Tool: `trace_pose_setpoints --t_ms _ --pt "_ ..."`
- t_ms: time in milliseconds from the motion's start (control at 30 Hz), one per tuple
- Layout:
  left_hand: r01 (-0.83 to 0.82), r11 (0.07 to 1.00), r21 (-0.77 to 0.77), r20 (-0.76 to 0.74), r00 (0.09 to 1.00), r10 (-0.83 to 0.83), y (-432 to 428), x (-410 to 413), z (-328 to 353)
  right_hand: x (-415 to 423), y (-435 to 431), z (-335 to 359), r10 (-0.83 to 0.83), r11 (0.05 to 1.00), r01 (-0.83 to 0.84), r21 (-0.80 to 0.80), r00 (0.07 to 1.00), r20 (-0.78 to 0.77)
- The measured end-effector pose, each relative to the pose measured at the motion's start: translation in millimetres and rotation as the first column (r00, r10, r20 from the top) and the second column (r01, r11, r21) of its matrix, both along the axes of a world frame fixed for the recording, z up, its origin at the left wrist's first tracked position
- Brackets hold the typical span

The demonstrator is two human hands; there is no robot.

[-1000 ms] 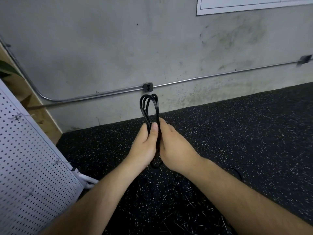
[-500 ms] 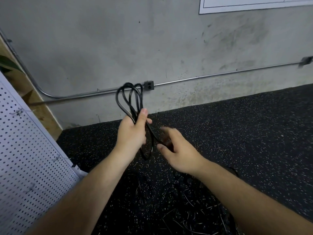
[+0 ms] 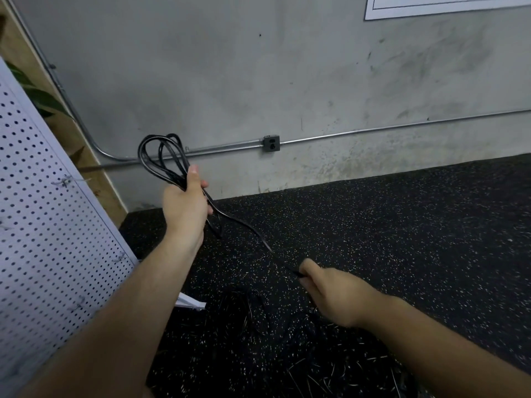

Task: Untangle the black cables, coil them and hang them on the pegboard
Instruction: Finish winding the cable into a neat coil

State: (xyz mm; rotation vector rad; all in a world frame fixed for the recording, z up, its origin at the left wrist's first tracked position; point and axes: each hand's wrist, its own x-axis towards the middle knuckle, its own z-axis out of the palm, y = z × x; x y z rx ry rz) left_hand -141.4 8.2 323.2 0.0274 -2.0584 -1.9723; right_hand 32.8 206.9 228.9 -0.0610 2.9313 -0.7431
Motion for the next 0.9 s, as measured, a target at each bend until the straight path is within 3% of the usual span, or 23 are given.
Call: trace_pose_setpoints --t_ms 100,267,433,533,700,767,900 --pt "0.057 0.986 -0.159 -0.042 0.997 -0.065 1.1 -1.0 -6.9 6.3 -9.3 22.7 0.099 0.976 -0.089 0.201 0.994 -0.043" --pt "0.211 0.901 -0.379 -0.057 0.966 -0.251 11.7 11.5 -10.8 10.5 -23.1 53.6 0.213 0.944 -0.142 0.297 0.952 -0.221" --pt "0.353 0.745 -0.566 -0.012 0.9 -0.435 24.0 28.3 -12.1 4.7 -13.8 67.0 0.168 0.964 -0.044 0.262 0.864 -0.474" --pt "0.527 0.674 -0.517 0.073 0.812 -0.579 29.9 43.0 -11.3 1.9 -7.3 74.9 0.104 0.969 0.03 0.245 0.85 -0.517" --pt "0.826 0.52 -0.219 0.233 0.561 -0.794 35.2 64.8 -9.5 0.3 2.1 81.9 -0.078 0.969 0.196 0.148 0.818 -0.57" --pt "0.883 0.433 -0.184 0.249 0.468 -0.848 36.1 68.4 -10.1 -1.1 4.4 82.6 -0.155 0.955 0.274 0.116 0.791 -0.592" --pt "0.9 0.431 -0.069 0.173 0.436 -0.883 37.6 71.2 -5.5 0.7 17.0 86.0 -0.338 0.934 0.343 -0.101 0.753 -0.565"
